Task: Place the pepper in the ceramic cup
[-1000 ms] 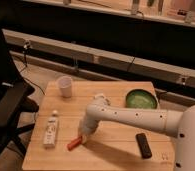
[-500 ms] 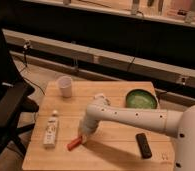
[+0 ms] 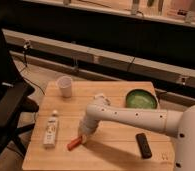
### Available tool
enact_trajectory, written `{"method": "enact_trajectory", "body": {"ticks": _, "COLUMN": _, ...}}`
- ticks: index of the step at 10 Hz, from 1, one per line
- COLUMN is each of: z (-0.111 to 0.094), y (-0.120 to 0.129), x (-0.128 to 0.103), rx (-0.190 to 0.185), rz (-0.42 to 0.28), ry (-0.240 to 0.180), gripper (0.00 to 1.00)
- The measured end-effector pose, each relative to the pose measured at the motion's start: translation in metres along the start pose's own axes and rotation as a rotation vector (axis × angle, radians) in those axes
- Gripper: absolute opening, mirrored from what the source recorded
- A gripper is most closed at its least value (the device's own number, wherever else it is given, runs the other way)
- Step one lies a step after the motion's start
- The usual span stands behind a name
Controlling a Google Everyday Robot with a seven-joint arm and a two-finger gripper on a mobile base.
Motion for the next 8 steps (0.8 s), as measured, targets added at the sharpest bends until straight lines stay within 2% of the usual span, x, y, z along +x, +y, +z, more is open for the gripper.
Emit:
{"method": "enact_trajectory", "body": {"ticks": 2, "z": 0.0000, "y": -0.0002, "x": -0.0001, "rx": 0.000, "rz": 0.000, "ry": 0.000, "gripper": 0.68}}
{"method": "enact_trajectory", "body": {"ticks": 4, "z": 0.0005, "y": -0.0009, "x": -0.0012, "rx": 0.000, "rz": -0.003, "ry": 0.000, "gripper": 0.80}}
{"method": "enact_trajectory", "body": {"ticks": 8, "z": -0.0035, "y": -0.0026, "x": -0.0096, "rx": 0.007, "rz": -0.021, "ry": -0.011, "gripper": 0.80}}
